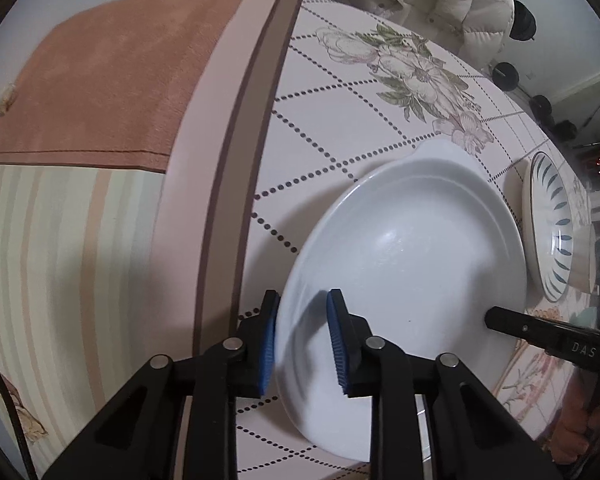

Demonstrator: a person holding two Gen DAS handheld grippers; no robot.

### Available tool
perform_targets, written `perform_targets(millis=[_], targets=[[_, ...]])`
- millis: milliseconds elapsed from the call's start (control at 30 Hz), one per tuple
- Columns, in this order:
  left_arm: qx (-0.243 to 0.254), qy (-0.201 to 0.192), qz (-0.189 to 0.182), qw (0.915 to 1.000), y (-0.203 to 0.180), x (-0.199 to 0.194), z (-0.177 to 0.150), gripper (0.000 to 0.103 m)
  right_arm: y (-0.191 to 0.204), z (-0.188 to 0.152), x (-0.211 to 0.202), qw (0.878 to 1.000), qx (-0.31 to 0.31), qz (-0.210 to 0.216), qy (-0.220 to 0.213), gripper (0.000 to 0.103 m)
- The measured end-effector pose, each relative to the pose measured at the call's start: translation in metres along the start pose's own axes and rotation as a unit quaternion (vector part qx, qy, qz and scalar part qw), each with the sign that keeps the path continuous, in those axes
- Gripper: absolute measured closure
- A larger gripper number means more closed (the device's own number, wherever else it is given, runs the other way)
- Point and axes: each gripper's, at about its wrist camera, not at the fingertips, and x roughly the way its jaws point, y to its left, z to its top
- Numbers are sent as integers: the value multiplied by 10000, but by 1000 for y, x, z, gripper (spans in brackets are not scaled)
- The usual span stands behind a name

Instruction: Organize plates and bowls

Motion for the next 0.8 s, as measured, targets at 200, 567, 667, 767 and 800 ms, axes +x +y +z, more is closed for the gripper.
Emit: perform_targets(millis=[200,567,667,767,800], targets=[[3,-123,28,9999,12,-10,-10,91,8,-10,-5,9995,-172,-190,-174,89],[-98,-354,-24,9993,8,-29,-17,91,6,-17,-31,9989,-227,-34,-400,91],[-89,-424,-20,9991,3,-35,-15,91,4,-21,-38,9987,-247,5,-451,91],[-53,-468,-10,9989,-2,-40,-17,91,-1,-27,-45,9982,-260,30,-548,91],[-47,-481,-9,9988,-2,-42,-18,91,-2,-28,-47,9981,-244,44,-565,91]])
